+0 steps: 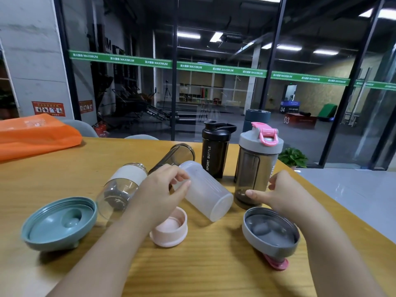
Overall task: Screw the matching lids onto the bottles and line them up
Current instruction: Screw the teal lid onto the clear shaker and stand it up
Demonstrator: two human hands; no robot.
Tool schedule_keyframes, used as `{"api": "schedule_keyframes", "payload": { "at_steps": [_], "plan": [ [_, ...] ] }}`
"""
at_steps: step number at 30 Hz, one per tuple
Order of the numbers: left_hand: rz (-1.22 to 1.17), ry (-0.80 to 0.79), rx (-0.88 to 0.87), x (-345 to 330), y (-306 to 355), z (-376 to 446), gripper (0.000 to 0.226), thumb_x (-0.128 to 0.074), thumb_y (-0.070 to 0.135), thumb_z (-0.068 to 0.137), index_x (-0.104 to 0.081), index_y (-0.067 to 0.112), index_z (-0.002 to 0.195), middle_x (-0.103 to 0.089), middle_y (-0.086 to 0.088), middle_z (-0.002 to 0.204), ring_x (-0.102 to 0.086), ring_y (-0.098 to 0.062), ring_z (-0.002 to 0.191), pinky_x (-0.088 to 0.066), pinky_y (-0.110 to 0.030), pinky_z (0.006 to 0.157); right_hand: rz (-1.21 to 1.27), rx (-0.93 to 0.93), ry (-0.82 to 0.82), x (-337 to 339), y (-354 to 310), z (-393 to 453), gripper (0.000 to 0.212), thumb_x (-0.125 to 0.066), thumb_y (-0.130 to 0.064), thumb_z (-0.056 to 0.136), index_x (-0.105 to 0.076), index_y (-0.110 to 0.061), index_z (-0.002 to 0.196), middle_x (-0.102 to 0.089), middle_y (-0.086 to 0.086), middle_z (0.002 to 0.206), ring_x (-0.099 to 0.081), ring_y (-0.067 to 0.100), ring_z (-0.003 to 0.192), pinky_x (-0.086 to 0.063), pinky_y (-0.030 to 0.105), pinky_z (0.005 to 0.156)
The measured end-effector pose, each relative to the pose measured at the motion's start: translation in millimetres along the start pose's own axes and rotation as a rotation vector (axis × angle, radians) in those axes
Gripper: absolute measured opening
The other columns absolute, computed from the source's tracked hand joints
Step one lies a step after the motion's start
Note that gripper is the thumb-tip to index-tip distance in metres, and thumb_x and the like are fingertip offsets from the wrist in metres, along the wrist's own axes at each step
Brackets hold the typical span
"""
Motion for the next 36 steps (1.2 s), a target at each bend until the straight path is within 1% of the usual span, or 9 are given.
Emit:
{"api": "schedule_keyframes", "payload": {
  "at_steps": [5,9,11,13,18,22,25,29,36],
  "plan": [
    [0.093,0.160,-0.096,13.4,-0.3,-8.4,0.027,-0.044,0.041,0.082,-0.063,0.026,0.093,-0.059,0.014,0.086,-0.054,-0.006,0.080,-0.045,-0.023,0.069,-0.057,0.169,-0.044,-14.2,-30.9,-26.0,0.065,-0.072,-0.046,0.077,-0.040,-0.014,0.123,-0.052,0.000,0.109,-0.054,0.018,0.096,-0.044,0.029,0.072],
    [0.205,0.284,-0.159,29.8,3.3,-23.3,0.023,-0.042,0.026,0.086,-0.062,0.021,0.097,-0.057,0.011,0.088,-0.050,-0.006,0.084,-0.036,-0.014,0.074,-0.187,0.306,-0.054,-42.7,-59.3,-35.3,0.067,-0.067,-0.045,0.080,-0.035,-0.018,0.133,-0.048,0.005,0.131,-0.051,0.024,0.116,-0.044,0.033,0.089],
    [0.281,0.318,-0.180,37.0,2.6,-33.0,0.026,-0.039,0.018,0.085,-0.062,0.018,0.098,-0.061,0.005,0.093,-0.052,-0.011,0.089,-0.036,-0.016,0.078,-0.212,0.370,-0.052,-56.4,-68.9,-36.4,0.064,-0.061,-0.041,0.085,-0.031,-0.020,0.137,-0.045,0.006,0.135,-0.047,0.026,0.121,-0.042,0.035,0.093],
    [0.313,0.315,-0.163,42.6,-1.6,-42.7,0.030,-0.038,0.013,0.084,-0.062,0.017,0.100,-0.062,0.001,0.097,-0.054,-0.018,0.090,-0.043,-0.030,0.082,-0.235,0.397,-0.037,-66.6,-73.7,-33.8,0.063,-0.056,-0.036,0.089,-0.026,-0.020,0.141,-0.044,0.008,0.136,-0.043,0.028,0.124,-0.041,0.038,0.096],
    [0.476,0.401,0.023,61.6,-17.2,-65.7,0.033,-0.054,-0.007,0.076,-0.064,0.013,0.101,-0.061,-0.008,0.100,-0.054,-0.030,0.093,-0.044,-0.044,0.085,-0.304,0.298,-0.055,-80.9,-72.2,-22.3,0.058,-0.055,-0.037,0.087,-0.029,-0.019,0.136,-0.047,0.013,0.127,-0.044,0.033,0.118,-0.041,0.039,0.091],
    [0.504,0.508,0.224,78.3,-29.9,-83.0,0.037,-0.069,-0.002,0.072,-0.063,0.013,0.105,-0.058,-0.015,0.108,-0.051,-0.039,0.102,-0.036,-0.059,0.097,-0.294,0.260,-0.031,-85.2,-71.7,-23.7,0.057,-0.059,-0.041,0.084,-0.032,-0.019,0.129,-0.048,0.013,0.122,-0.049,0.033,0.111,-0.045,0.040,0.083],
    [0.449,0.598,0.365,85.6,-37.3,-94.9,0.044,-0.073,0.009,0.073,-0.060,0.011,0.114,-0.051,-0.018,0.123,-0.042,-0.041,0.117,-0.026,-0.057,0.103,-0.280,0.274,0.018,-85.8,-74.0,-27.7,0.055,-0.059,-0.040,0.084,-0.033,-0.017,0.127,-0.049,0.013,0.120,-0.051,0.033,0.108,-0.044,0.038,0.077],
    [0.331,0.600,0.542,89.0,-47.8,-103.0,0.071,-0.076,0.023,0.073,-0.041,0.013,0.134,-0.029,-0.018,0.145,-0.021,-0.038,0.135,-0.020,-0.057,0.106,-0.271,0.283,0.087,-83.0,-74.4,-37.1,0.053,-0.059,-0.037,0.085,-0.034,-0.017,0.128,-0.050,0.012,0.119,-0.049,0.032,0.107,-0.039,0.036,0.073],
    [0.110,0.588,0.689,93.3,-61.4,-109.7,0.095,-0.079,0.026,0.071,-0.021,0.016,0.146,-0.003,-0.018,0.155,-0.007,-0.039,0.141,-0.020,-0.053,0.109,-0.230,0.308,0.138,-80.3,-76.1,-50.2,0.054,-0.057,-0.033,0.084,-0.034,-0.016,0.130,-0.050,0.012,0.119,-0.048,0.033,0.108,-0.036,0.035,0.072]
  ]
}}
Point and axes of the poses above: each hand's wrist, its own z-axis towards the middle knuckle, its own x-axis out of the back of the hand, y = z × x, the point moved 5 cm from there along z, towards the middle knuckle
